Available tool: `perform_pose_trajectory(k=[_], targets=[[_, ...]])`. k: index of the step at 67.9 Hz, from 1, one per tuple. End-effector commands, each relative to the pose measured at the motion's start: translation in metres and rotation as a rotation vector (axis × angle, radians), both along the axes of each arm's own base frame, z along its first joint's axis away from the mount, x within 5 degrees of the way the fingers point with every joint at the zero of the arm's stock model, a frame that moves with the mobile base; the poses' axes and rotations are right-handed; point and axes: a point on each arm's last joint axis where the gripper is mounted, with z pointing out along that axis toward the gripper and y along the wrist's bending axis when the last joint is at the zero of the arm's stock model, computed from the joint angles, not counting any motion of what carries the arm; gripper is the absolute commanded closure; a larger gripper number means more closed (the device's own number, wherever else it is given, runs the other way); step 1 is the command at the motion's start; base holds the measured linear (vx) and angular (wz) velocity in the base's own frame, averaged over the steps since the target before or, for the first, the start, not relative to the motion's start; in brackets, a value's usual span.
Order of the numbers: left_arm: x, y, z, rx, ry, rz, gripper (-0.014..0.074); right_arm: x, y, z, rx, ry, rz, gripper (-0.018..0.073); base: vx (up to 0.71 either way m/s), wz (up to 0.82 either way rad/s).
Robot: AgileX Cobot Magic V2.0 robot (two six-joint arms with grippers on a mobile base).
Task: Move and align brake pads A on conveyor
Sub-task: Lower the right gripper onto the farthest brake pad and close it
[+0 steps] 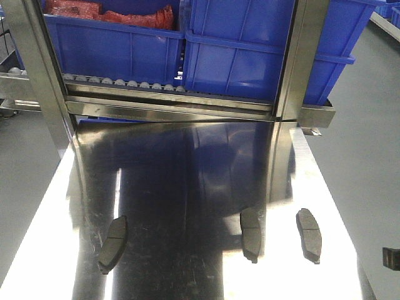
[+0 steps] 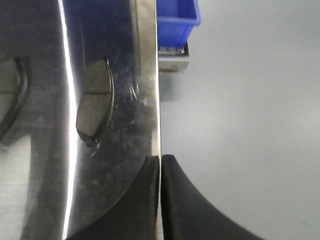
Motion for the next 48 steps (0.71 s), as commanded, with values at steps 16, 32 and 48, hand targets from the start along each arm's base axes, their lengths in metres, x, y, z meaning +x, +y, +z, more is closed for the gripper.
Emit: perform_pose_trajectory(k=[16,32,48], targets=[[0.003,0.0,0.018,-0.023,-0.115,0.005,0.0603,0.015,0.0,0.0,0.024,0.041,-0.019,0.0538,0.0,0.0],[0.003,0.0,0.018,-0.023,-0.115,0.005,0.0603,0.024,0.001,0.0,0.032,0.12,-0.024,0.0295,0.0,0.0],[0.003,0.0,0.018,-0.023,-0.115,0.005,0.0603,0.039,0.005,0.004,0.076,0.132,-0.006,0.007,0.0,0.0]])
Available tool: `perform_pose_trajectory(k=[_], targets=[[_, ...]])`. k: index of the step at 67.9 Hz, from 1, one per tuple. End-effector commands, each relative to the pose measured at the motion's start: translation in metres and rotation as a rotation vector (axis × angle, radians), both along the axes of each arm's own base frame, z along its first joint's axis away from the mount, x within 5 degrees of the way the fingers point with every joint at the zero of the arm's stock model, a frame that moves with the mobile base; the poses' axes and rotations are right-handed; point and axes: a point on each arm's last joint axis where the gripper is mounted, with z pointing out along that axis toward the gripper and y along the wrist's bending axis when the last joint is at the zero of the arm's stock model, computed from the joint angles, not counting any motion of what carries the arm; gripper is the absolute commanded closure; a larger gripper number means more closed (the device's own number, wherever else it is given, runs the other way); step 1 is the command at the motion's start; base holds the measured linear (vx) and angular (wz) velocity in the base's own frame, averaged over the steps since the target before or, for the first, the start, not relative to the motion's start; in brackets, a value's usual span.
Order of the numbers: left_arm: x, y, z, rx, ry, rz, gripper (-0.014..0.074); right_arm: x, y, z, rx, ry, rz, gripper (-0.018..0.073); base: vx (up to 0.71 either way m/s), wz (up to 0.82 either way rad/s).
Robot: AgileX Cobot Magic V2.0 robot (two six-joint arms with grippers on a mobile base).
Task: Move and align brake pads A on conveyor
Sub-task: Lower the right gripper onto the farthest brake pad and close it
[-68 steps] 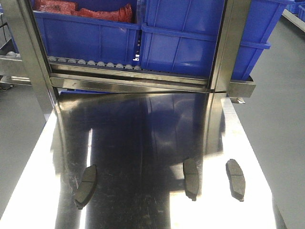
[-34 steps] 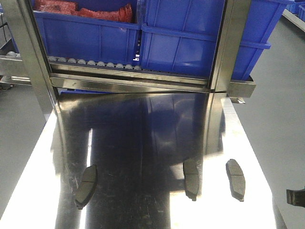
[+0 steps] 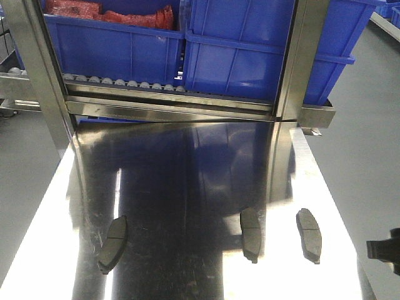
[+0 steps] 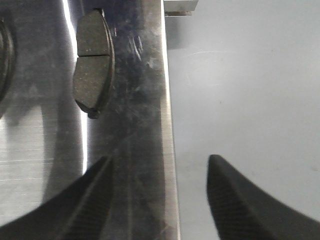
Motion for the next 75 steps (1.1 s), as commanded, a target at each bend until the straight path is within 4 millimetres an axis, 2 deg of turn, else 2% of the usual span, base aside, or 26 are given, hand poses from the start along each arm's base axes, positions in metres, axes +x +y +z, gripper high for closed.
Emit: perform_pose_trajectory(k=[1,11,24,29,36,41,55,75], targets=[[0.003,0.0,0.018,-0.023,-0.115,0.005,0.0603,0.013,0.002,0.015,0.025,-0.071,0.009,0.0069,0.0,0.0],[0.003,0.0,0.018,-0.023,-0.115,0.005,0.0603,0.028,0.006,0.015,0.063,-0.04,0.042,0.0074,0.0,0.0],[0.003,0.0,0.018,-0.023,-0.115,0.005,0.0603,0.053,0.009,0.001,0.089,0.059,0.046,0.0074,0.0,0.0],[0.003,0.0,0.018,-0.023,-0.115,0.005,0.0603,0.062,0.016,-0.006,0.071,0.086,0.084,0.0074,0.0,0.0],[0.003,0.0,0.018,-0.023,-0.115,0.005,0.0603,0.076,0.036,-0.015,0.027,0.11,0.155,0.0074,0.0,0.0],[0.003,0.0,0.018,-0.023,-0.115,0.005,0.0603,0.088,0.041,-0.018,0.015,0.113,0.117,0.0074,0.0,0.0],[0.003,0.0,0.018,-0.023,-0.115,0.005,0.0603,0.121,0.045,-0.02,-0.001,0.151,0.092,0.0074,0.0,0.0],[0.003,0.0,0.018,-0.023,-0.115,0.005,0.0603,0.153,0.05,-0.041,-0.016,0.272,0.092,0.0074,0.0,0.0]])
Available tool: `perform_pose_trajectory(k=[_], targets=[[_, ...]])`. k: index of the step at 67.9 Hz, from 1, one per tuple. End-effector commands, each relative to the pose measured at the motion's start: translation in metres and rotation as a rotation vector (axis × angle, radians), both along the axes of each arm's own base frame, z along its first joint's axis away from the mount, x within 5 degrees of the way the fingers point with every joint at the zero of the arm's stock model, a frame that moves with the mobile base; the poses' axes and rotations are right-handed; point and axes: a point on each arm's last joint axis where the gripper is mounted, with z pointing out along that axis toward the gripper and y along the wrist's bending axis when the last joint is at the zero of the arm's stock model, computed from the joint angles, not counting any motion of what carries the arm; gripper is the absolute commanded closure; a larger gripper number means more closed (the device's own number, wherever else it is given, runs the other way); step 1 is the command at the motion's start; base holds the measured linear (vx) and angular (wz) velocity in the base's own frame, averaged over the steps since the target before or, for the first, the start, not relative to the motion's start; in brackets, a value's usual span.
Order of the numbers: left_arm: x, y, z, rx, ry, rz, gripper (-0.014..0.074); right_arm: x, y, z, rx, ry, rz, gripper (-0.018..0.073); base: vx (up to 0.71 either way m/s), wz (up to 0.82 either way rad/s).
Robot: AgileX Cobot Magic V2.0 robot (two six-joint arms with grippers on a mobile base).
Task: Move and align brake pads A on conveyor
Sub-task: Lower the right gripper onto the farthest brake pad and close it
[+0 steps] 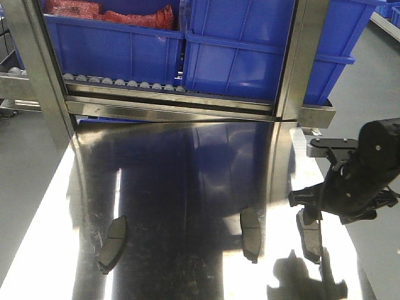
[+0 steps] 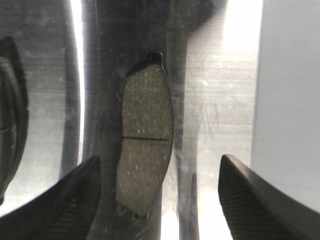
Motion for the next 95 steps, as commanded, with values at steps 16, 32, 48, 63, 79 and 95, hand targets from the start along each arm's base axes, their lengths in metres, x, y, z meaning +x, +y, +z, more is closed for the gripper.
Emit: perform_pose_trajectory(k=[16,32,48,63,79,95], targets=[[0.003,0.0,0.018,-0.023,-0.115,0.005,0.0603,0.024,0.005,-0.006,-0.003,0.014,0.007,0.0074,0.0,0.0],[0.003,0.0,0.018,-0.023,-0.115,0.005,0.0603,0.029,0.006,-0.018,-0.008,0.046,0.008,0.0074,0.0,0.0],[0.003,0.0,0.018,-0.023,-0.115,0.005,0.0603,0.028,0.006,-0.024,-0.013,0.073,0.008,0.0092,0.0,0.0],[0.003,0.0,0.018,-0.023,-0.115,0.005,0.0603,0.028,0.005,-0.024,-0.014,0.078,0.008,0.0274,0.0,0.0],[0.003,0.0,0.018,-0.023,-0.115,0.005,0.0603,0.028,0.005,-0.024,-0.014,0.077,0.012,0.0578,0.0,0.0],[0.003,0.0,0.018,-0.023,-0.115,0.005,0.0603,0.022,0.005,-0.01,-0.013,0.027,0.047,0.0571,0.0,0.0]])
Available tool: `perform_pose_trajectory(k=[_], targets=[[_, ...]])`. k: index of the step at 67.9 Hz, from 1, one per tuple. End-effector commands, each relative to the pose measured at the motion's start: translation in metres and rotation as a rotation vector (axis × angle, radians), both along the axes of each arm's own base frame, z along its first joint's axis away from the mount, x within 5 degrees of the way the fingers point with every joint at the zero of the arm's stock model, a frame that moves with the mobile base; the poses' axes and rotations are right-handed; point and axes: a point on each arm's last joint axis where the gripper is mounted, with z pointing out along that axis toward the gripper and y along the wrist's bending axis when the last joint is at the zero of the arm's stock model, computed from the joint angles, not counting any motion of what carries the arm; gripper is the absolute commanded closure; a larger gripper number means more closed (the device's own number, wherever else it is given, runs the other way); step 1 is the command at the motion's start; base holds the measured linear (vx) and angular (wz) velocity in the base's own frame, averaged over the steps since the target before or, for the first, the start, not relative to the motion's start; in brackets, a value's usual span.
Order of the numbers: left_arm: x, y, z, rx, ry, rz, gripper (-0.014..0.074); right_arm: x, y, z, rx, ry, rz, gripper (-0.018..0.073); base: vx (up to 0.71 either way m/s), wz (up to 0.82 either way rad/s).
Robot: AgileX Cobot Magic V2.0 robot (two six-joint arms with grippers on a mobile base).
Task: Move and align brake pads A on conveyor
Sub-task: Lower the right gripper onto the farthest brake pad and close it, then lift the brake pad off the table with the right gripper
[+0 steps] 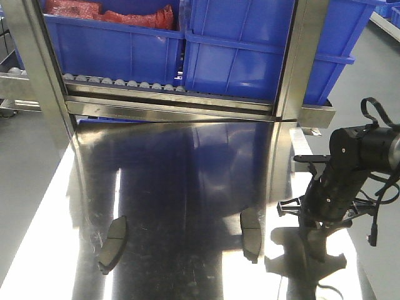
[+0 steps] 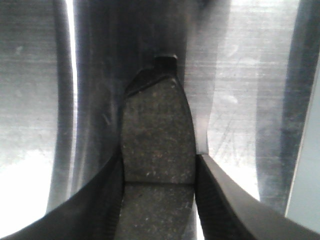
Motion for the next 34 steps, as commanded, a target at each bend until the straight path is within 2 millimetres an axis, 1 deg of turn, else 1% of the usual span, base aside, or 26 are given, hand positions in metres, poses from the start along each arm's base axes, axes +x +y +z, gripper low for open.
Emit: perform_pose_trajectory(k=[1,8,10,14,15,18,20,24,25,34], targets=[[0.003,0.0,0.018,-0.023,-0.115,0.005,0.0603,-0.002,-0.001,0.034,0.01,-0.126,0.03,0.057,0.0,0.0],[0.003,0.0,0.018,-0.023,-0.115,0.005,0.0603,-0.012,-0.003,0.051,0.027,-0.236,0.027,0.0569,0.0,0.0],[0.003,0.0,0.018,-0.023,-0.115,0.005,0.0603,-0.018,-0.004,0.06,0.033,-0.278,0.027,0.0568,0.0,0.0],[0.003,0.0,0.018,-0.023,-0.115,0.005,0.0603,-0.027,-0.005,0.069,0.041,-0.329,0.026,0.0567,0.0,0.0],[0.003,0.0,0.018,-0.023,-0.115,0.005,0.0603,-0.03,-0.006,0.074,0.044,-0.351,0.026,0.0568,0.0,0.0],[0.003,0.0,0.018,-0.023,-0.115,0.005,0.0603,-0.037,-0.007,0.081,0.049,-0.383,0.026,0.0568,0.0,0.0],[0.003,0.0,0.018,-0.023,-0.115,0.005,0.0603,-0.044,-0.008,0.09,0.054,-0.42,0.026,0.0568,0.0,0.0],[0.003,0.0,0.018,-0.023,-0.115,0.005,0.0603,-0.055,-0.01,0.099,0.061,-0.467,0.026,0.0568,0.0,0.0],[0.003,0.0,0.018,-0.023,-0.115,0.005,0.0603,-0.059,-0.011,0.104,0.065,-0.489,0.026,0.0568,0.0,0.0],[0.003,0.0,0.018,-0.023,-0.115,0.005,0.0603,-0.089,-0.015,0.128,0.077,-0.592,0.034,0.0568,0.0,0.0]])
